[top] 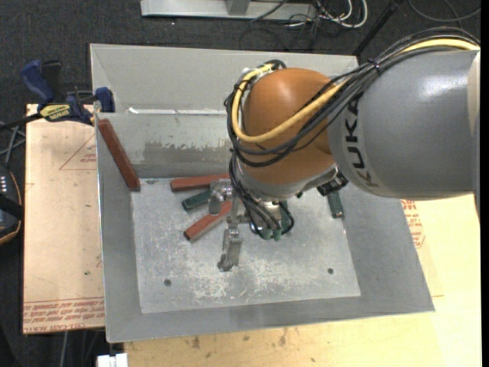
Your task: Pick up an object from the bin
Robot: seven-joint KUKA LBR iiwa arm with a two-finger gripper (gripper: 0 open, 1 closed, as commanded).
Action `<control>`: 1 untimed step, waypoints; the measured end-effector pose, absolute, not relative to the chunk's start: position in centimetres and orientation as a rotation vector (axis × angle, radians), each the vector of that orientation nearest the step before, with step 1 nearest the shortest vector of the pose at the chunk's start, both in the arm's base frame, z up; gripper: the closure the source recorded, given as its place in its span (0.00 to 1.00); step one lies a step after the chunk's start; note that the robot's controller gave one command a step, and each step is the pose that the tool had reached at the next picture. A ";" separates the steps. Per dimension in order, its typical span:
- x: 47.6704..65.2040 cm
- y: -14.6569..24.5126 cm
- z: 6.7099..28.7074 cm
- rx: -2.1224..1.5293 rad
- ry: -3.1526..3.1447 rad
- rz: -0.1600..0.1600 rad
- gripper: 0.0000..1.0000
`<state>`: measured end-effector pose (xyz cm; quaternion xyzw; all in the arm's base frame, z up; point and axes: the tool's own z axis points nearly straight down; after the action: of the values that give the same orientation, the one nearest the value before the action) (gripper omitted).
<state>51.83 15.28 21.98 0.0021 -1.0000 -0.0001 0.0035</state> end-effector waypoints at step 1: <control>52.0 15.2 22.4 0.001 -3.142 -0.002 0.00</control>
Offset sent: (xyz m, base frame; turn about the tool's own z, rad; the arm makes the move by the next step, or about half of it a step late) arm 0.0664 -0.0414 -0.1498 -0.0820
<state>52.01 15.20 22.37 0.0002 -1.0000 -0.0006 -0.0002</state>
